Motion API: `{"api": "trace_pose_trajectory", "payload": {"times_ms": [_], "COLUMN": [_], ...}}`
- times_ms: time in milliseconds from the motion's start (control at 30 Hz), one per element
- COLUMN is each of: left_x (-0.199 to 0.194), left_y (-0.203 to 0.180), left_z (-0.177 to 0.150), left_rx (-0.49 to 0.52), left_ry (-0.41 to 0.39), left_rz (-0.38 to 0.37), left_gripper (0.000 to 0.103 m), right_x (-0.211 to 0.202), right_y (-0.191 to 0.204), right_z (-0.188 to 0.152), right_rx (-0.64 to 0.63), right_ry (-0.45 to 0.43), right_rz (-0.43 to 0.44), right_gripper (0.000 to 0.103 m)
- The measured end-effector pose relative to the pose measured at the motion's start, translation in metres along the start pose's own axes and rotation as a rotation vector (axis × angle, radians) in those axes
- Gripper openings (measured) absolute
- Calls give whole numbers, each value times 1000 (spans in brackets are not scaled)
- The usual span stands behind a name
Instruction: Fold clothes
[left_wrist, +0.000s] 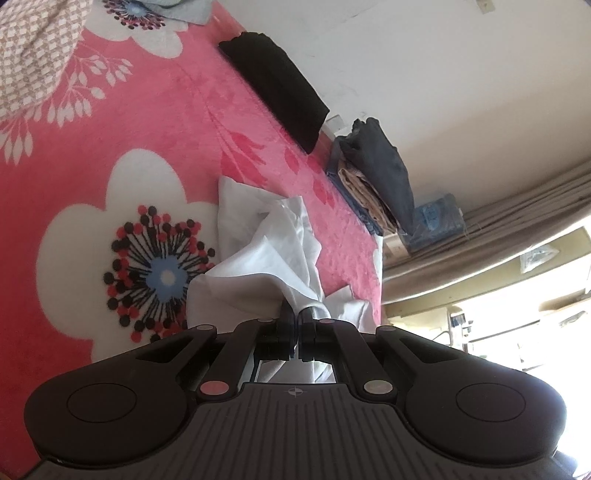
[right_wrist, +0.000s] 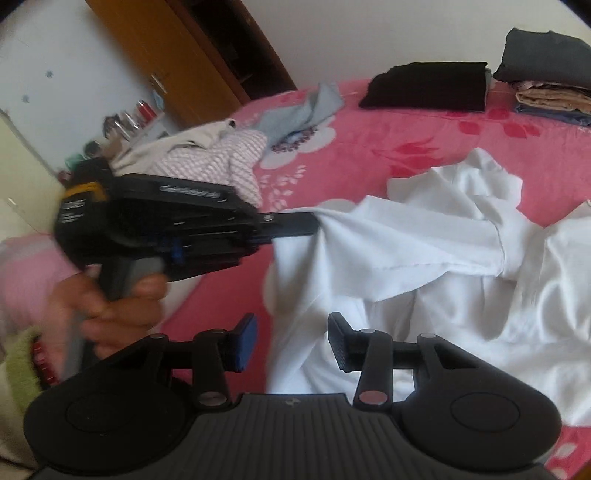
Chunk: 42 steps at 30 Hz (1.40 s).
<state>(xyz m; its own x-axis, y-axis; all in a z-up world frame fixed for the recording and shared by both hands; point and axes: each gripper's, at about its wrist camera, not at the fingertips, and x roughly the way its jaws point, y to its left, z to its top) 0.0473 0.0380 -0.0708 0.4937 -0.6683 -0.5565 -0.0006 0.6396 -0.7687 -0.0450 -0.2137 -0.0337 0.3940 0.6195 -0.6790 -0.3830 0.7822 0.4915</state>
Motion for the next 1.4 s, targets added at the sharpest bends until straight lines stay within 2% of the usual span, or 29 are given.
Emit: {"api": "trace_pose_trajectory", "payload": {"times_ms": [133, 267, 300, 333, 367, 433, 500, 533, 567, 667, 767, 833, 900, 967, 1000, 1100, 1167, 1200, 1233, 1300, 1367, 1400], "left_x": [2, 3, 3, 3, 3, 1, -5, -9, -14, -20, -5, 9, 26, 40, 46, 63, 72, 76, 78, 82, 84, 85], "left_y": [-5, -9, -10, -10, -11, -9, -5, -1, 4, 16, 20, 21, 20, 18, 17, 15, 14, 13, 11, 8, 6, 5], "left_z": [0, -1, -1, -2, -2, -1, 2, 4, 5, 11, 9, 4, -3, -11, -15, -26, -32, -35, -39, -45, -51, -55], "left_rx": [6, 17, 21, 25, 30, 43, 47, 40, 26, -6, 45, 85, 114, 131, 139, 159, 168, 176, 187, 221, 250, 263], "left_ry": [5, 4, 5, 5, 5, 6, -23, -51, -86, -131, -75, -11, 59, 103, 118, 169, 197, 211, 221, 231, 240, 242], "left_rz": [3, 6, 8, 11, 13, 20, 44, 54, 65, 101, 195, 241, 259, 257, 259, 287, 315, 331, 343, 369, 400, 416], "left_gripper": [0, 0, 0, 0, 0, 2, 14, 23, 28, 32, 35, 39, 47, 62, 64, 66, 66, 66, 65, 63, 55, 52], "right_x": [13, 35, 41, 43, 43, 44, 29, 20, 9, -32, -75, -108, -139, -163, -173, -163, -154, -149, -145, -135, -126, -126], "right_y": [-5, -20, -24, -25, -25, -26, -30, -32, -39, -71, -102, -118, -128, -134, -138, -154, -165, -170, -176, -187, -186, -183], "right_z": [-15, -18, -18, -17, -15, -12, -1, 5, 12, 32, 51, 57, 59, 56, 53, 43, 35, 32, 28, 21, 12, 8], "right_rx": [37, 139, 165, 173, 173, 173, 157, 148, 159, 223, 270, 287, 290, 290, 295, 360, 406, 428, 450, 493, 465, 435], "right_ry": [82, 112, 117, 114, 107, 94, 26, -12, -60, -241, -429, -560, -675, -758, -791, -673, -577, -528, -479, -379, -294, -284], "right_rz": [17, 63, 86, 105, 122, 155, 179, 190, 198, 149, 72, -27, -146, -264, -319, -470, -568, -616, -664, -759, -831, -870], "right_gripper": [45, 44, 33, 12, 4, 1, 0, 0, 0, 0, 0, 0, 0, 0, 1, 4, 19, 39, 47, 47, 46, 46]}}
